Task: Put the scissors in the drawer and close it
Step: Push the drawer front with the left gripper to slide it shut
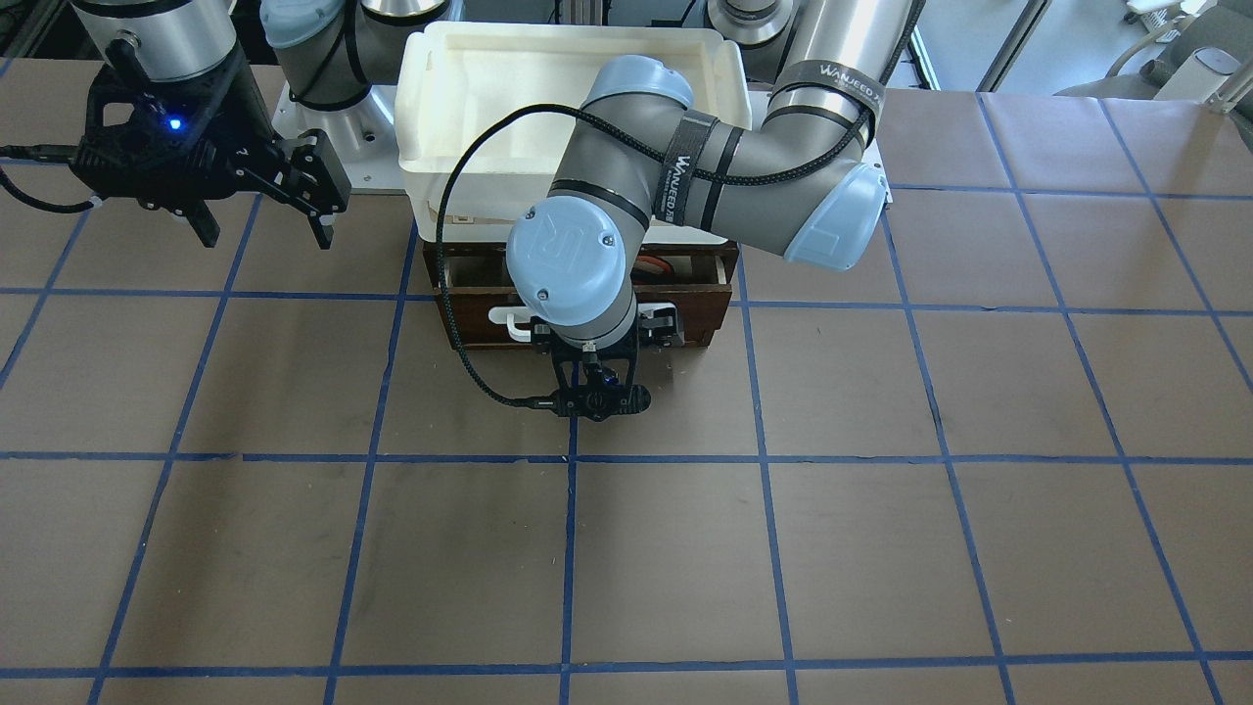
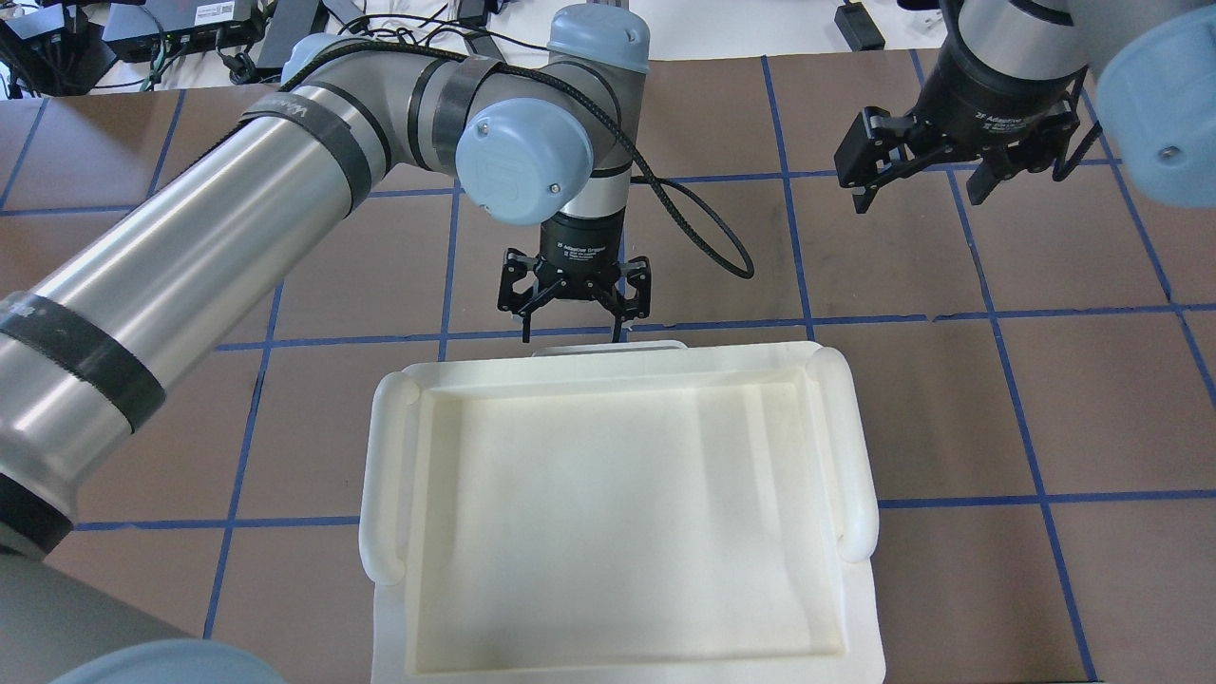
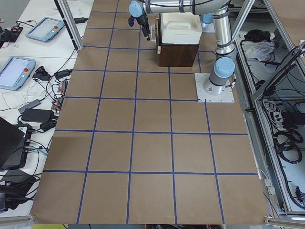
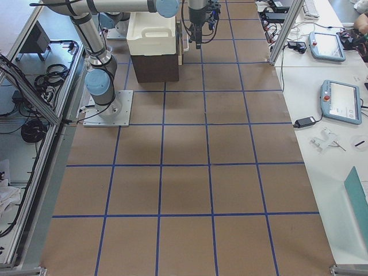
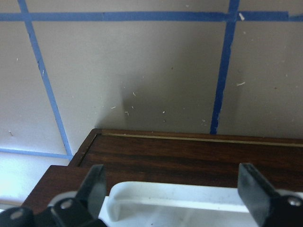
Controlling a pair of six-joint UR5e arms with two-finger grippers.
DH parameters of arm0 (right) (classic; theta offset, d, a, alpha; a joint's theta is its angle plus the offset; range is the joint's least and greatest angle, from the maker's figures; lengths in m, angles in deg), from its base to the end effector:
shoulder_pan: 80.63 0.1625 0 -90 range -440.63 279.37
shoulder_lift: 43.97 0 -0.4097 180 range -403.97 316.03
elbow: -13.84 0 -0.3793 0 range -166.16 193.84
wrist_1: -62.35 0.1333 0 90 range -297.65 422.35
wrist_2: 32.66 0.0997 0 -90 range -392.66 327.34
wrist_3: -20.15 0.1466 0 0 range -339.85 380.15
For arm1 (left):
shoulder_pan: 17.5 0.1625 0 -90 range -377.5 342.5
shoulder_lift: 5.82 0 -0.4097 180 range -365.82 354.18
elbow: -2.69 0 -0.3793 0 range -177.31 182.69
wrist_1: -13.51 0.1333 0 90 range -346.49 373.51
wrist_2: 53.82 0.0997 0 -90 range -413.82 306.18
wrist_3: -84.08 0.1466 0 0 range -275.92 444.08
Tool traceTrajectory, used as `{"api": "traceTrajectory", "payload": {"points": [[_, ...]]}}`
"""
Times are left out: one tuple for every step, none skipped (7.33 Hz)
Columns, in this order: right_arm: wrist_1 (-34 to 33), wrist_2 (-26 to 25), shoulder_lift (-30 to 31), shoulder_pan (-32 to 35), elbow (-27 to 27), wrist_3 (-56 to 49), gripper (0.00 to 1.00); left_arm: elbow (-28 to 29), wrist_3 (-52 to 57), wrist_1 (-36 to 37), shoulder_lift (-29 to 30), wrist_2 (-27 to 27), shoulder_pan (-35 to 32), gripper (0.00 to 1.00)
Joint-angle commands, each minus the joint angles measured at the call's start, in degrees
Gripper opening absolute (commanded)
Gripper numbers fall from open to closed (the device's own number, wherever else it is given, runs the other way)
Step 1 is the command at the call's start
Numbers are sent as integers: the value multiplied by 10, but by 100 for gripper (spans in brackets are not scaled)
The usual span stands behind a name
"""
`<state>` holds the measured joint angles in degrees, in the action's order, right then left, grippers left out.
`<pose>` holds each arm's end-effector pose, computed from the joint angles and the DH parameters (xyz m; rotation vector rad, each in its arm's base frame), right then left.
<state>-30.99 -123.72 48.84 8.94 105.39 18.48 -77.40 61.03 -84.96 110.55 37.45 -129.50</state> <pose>0.1271 -0.4712 0.4419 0.0326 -3.1190 0.1247 -0.3357 -0.4838 0.2472 -0.0195 2.8985 0.5796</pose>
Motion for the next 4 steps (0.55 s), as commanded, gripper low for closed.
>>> {"api": "traceTrajectory", "payload": {"points": [[1,0,0,0,0,0,100,-23,0,-4,-10,-2,-8,100],[2,-1,1,0,0,0,100,-23,0,-4,-10,-1,-9,100],[2,0,3,0,3,0,100,-23,0,-2,-11,-2,-9,100],[2,0,4,0,4,0,100,-14,0,11,-11,-1,-5,100]]}}
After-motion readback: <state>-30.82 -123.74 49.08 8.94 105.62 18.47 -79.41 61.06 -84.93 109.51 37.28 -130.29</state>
